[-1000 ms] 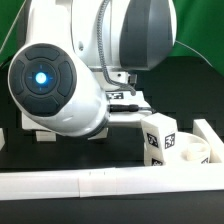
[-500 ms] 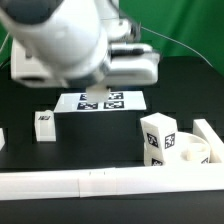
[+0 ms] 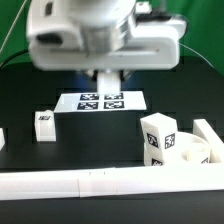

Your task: Assemble stool

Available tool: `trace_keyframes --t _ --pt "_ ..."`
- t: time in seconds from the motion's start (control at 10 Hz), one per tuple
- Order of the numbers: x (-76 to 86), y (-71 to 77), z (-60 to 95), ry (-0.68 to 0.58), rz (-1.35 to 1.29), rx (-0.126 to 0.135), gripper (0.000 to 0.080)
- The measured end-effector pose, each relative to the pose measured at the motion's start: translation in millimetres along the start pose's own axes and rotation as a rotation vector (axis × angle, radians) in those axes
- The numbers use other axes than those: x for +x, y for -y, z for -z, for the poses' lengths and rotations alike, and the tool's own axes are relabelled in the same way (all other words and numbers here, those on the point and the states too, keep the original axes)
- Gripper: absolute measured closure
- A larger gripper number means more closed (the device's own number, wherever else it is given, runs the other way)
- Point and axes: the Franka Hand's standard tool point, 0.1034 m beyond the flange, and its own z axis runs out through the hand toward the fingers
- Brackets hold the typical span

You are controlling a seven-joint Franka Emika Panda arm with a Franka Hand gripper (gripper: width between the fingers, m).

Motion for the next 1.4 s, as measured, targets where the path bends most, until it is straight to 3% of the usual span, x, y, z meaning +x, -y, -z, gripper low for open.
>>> trace_keyframes --t 0.2,0.3,0.5,0.7,0.8,0.9,1.0,1.1,1.4 --pt "-3.8 44.5 17.9 -0.141 -0.04 0.031 0.0475" --pt "7.6 62.5 29.2 -0.229 -0.067 0.049 0.0475" --pt "22.3 71.2 39.1 -0.366 -0.058 0.068 0.0475" --pt "19.2 76.8 37.3 -0.476 -0.048 0.09 0.0475" --pt "25.7 81.5 43.2 -0.568 -0.05 0.127 0.0475" --pt "28.0 82.9 48.7 -0.638 -0.087 0.233 0.0475" --pt "31.2 83.7 56.8 -0.739 -0.119 0.296 0.0475" --pt "33.0 88.3 63.6 -0.852 -0.139 0.338 0.0475" --pt "34.4 97.5 55.5 -1.007 -0.158 0.345 0.0475"
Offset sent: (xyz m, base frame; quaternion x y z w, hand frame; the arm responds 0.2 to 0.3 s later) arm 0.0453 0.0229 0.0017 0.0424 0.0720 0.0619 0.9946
